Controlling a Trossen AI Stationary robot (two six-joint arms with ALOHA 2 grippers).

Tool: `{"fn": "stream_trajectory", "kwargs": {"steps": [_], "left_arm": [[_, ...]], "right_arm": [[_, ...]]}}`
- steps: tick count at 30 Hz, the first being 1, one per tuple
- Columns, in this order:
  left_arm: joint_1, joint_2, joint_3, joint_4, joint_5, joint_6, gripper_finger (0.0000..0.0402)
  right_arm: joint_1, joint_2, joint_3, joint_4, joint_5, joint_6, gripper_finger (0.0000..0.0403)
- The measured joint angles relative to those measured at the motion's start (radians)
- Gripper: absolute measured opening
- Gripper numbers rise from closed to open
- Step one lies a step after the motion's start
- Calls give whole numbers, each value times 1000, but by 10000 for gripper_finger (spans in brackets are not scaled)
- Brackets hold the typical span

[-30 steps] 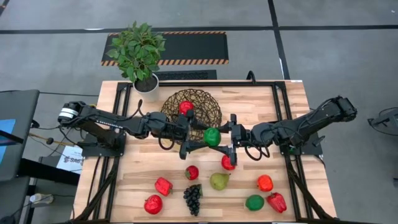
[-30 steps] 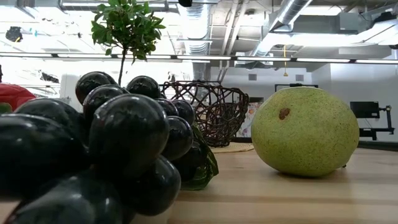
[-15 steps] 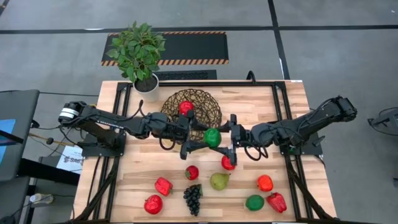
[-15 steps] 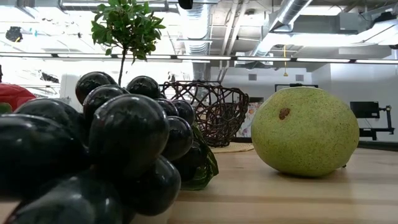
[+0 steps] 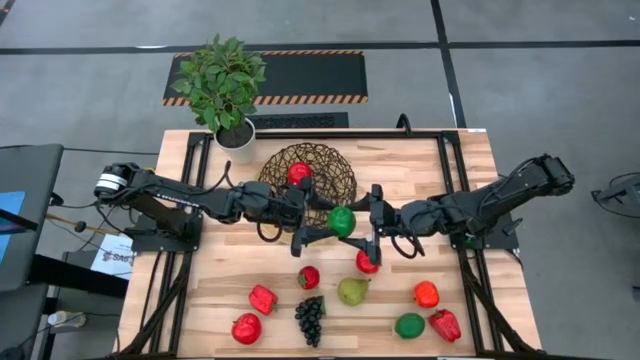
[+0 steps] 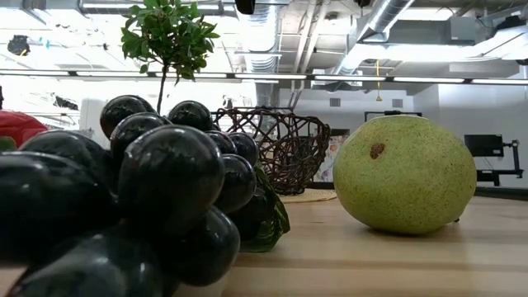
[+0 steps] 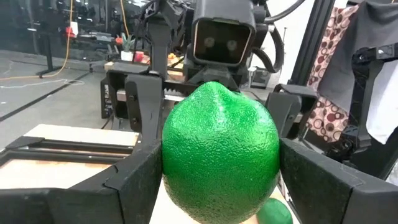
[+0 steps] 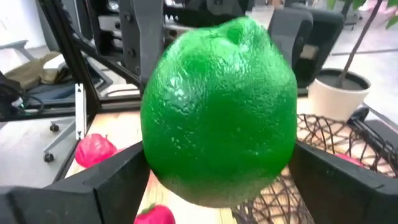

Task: Build produce basket
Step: Put the top green lime into the basket

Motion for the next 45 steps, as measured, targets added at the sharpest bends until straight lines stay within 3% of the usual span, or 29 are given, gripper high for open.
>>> {"fn": "stream_trajectory", "kwargs": {"steps": [6, 13, 15, 20, 24, 27, 29, 32, 34, 45], "left_arm": [[0, -6, 0, -47, -2, -5, 280], [0, -110, 0, -48, 83, -76, 280], [1, -152, 0, -46, 176, -78, 280], [-2, -248, 1, -56, 621, -41, 280], [-26, -296, 1, -17, 897, -76, 280], [-54, -319, 1, -16, 1046, -73, 280], [-72, -332, 1, -16, 1084, -64, 280], [-93, -345, 1, -14, 1053, -20, 280], [-106, -347, 1, 13, 976, 21, 280], [-180, -348, 2, 574, 193, -84, 280]], "right_arm": [[3, -4, 0, -73, -1, 54, 391], [43, 0, -1, -154, -3, 125, 388], [56, 0, -2, -154, -3, 124, 388], [73, 0, -2, -155, -4, 124, 387], [72, 0, -2, -155, -4, 124, 384], [72, 0, -2, -157, -4, 124, 383], [72, 1, -2, -157, -4, 123, 383], [72, 1, -2, -157, -4, 123, 383], [71, 1, -2, -157, -4, 123, 383], [70, 1, -2, -153, -4, 128, 383]]}}
